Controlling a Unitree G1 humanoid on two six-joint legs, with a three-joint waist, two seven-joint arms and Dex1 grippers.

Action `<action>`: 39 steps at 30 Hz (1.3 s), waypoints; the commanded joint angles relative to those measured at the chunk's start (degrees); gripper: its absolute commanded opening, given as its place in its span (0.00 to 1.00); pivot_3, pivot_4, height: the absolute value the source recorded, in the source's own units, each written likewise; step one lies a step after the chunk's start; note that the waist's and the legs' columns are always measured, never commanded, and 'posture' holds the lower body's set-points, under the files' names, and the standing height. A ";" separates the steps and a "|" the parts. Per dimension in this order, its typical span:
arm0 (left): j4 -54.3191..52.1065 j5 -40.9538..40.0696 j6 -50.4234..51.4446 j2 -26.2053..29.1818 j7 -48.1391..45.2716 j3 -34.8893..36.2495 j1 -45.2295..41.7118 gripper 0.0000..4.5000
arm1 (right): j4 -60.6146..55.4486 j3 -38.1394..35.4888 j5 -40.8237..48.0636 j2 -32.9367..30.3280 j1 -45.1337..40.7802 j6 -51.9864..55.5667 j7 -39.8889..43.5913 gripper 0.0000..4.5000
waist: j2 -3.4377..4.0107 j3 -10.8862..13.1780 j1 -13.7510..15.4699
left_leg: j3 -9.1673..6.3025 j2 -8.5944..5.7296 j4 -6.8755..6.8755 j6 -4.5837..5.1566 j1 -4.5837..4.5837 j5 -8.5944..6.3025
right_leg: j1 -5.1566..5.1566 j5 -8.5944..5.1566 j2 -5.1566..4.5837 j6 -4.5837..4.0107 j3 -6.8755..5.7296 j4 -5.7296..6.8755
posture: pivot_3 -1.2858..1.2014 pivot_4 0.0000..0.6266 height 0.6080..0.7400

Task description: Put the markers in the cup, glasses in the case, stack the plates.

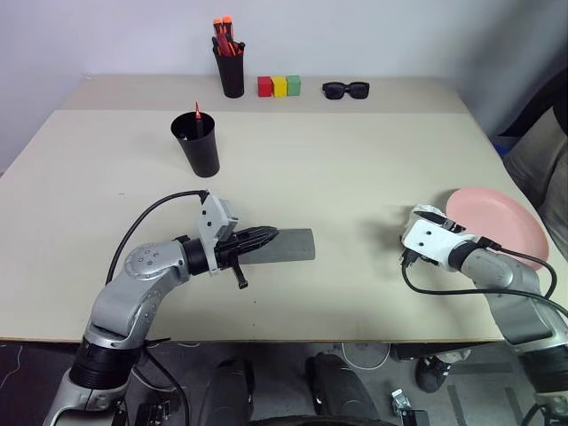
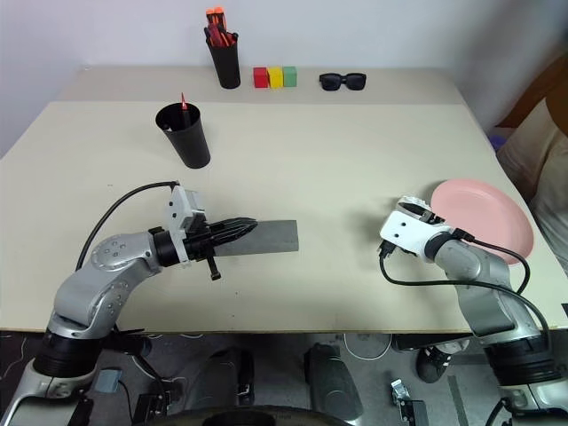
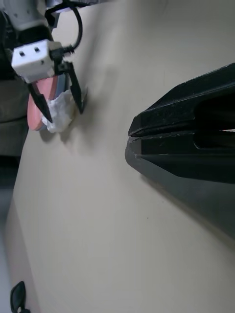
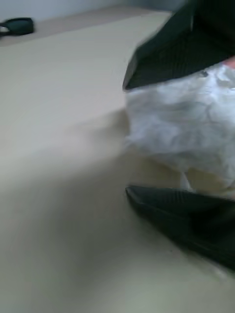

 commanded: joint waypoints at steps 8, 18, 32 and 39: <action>-2.52 -1.32 0.32 0.51 0.67 0.87 -0.08 0.00 | -3.57 -1.21 -1.46 -0.16 0.18 -1.61 -1.50 0.01 | 0.00 0.00 -0.06 | -0.01 0.00 -0.01 0.00 0.00 0.00 | 0.00 0.01 0.01 0.02 0.00 0.00 | 0.52 0.24 0.89; -0.95 -1.40 -0.07 0.19 -0.02 0.76 -0.92 0.00 | -12.11 -12.34 5.02 -1.68 -0.32 6.49 0.97 0.01 | -0.01 0.01 0.37 | -0.01 0.00 0.00 0.00 -0.01 0.00 | 0.01 0.01 0.00 0.02 -0.01 -0.01 | 0.52 0.24 0.89; 0.21 -0.79 -0.77 -0.19 -0.68 0.08 -1.64 0.00 | -3.62 -22.01 6.81 -5.08 7.60 9.50 0.34 0.90 | 0.06 -0.05 0.87 | 0.02 0.00 -0.03 0.01 0.03 -0.01 | 0.00 -0.03 0.02 -0.05 0.02 -0.02 | 0.52 0.24 0.89; 1.89 -0.22 -2.29 -0.31 1.89 3.83 -1.90 0.00 | -8.04 -23.54 17.30 -2.93 3.17 6.47 4.79 0.99 | 0.06 -0.04 0.91 | 0.02 0.00 -0.02 0.01 0.03 -0.01 | 0.01 0.01 0.01 0.01 0.02 -0.02 | 0.52 0.24 0.89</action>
